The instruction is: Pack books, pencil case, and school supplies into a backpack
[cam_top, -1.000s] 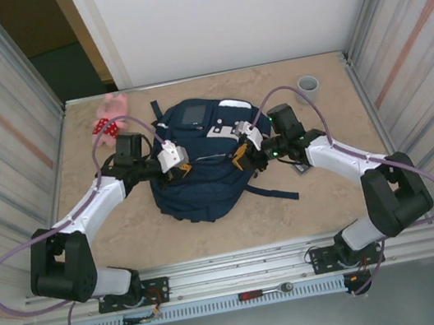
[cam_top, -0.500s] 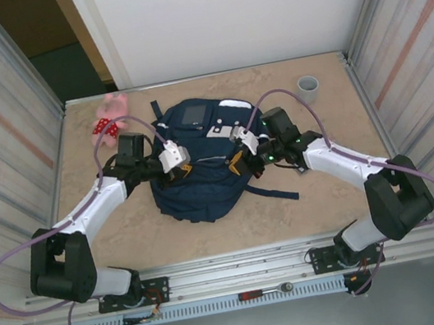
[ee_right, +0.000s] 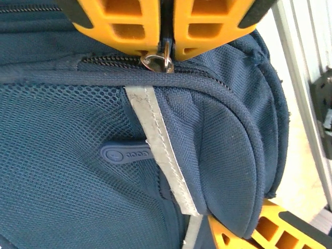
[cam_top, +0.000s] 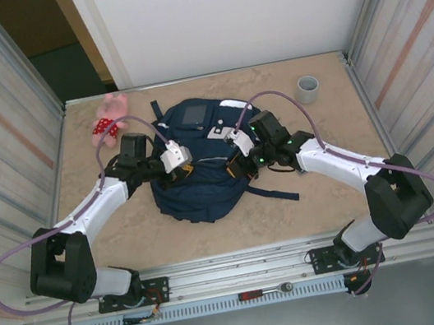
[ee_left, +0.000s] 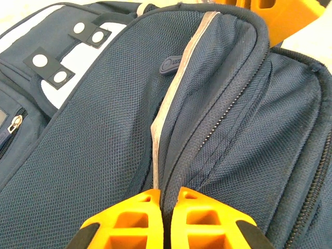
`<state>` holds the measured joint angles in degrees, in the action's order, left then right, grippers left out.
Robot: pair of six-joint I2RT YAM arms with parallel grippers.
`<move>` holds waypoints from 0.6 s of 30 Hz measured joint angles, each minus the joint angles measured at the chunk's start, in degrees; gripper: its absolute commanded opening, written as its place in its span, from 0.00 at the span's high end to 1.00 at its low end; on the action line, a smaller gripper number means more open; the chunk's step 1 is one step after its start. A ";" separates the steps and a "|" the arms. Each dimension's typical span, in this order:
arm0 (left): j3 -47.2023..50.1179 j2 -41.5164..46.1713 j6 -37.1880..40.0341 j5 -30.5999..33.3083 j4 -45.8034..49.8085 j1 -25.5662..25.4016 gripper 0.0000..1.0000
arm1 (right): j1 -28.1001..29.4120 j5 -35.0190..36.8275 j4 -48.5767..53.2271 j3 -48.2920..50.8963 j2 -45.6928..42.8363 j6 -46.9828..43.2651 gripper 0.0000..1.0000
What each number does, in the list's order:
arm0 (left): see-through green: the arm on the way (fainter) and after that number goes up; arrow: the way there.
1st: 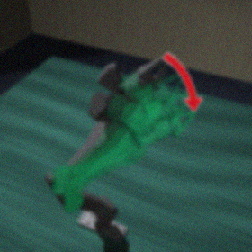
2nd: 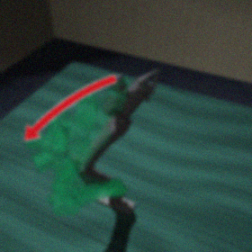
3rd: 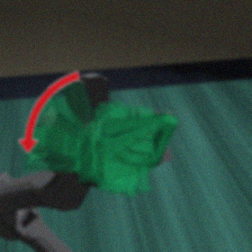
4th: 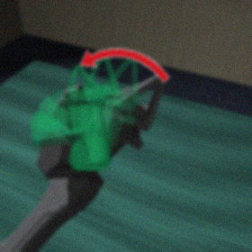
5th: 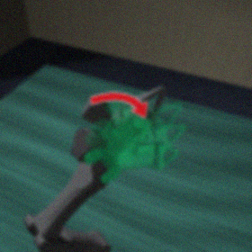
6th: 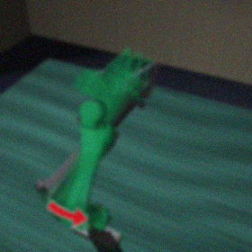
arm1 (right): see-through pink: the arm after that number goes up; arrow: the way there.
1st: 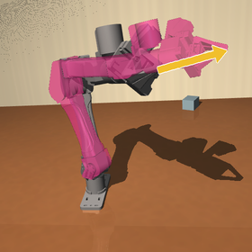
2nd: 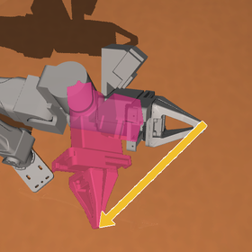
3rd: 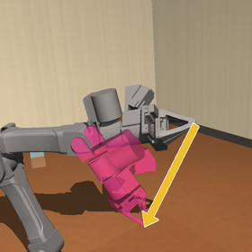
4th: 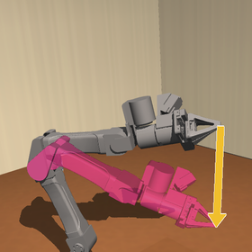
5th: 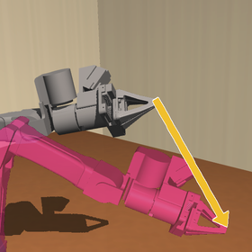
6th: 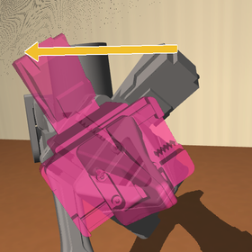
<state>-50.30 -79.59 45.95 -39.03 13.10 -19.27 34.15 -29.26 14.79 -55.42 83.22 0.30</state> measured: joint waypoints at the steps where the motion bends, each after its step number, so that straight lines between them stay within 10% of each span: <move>1: 0.09 0.00 -0.11 0.15 -0.15 -0.02 1.00 | 0.04 0.26 0.00 0.00 0.00 0.68 1.00; 18: 0.31 1.44 -12.87 20.57 -0.98 -10.19 1.00 | 6.78 11.98 6.69 -4.02 -2.14 29.00 1.00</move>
<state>-50.00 -78.15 33.08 -18.46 12.12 -29.45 40.93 -17.28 21.47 -59.44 81.08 29.30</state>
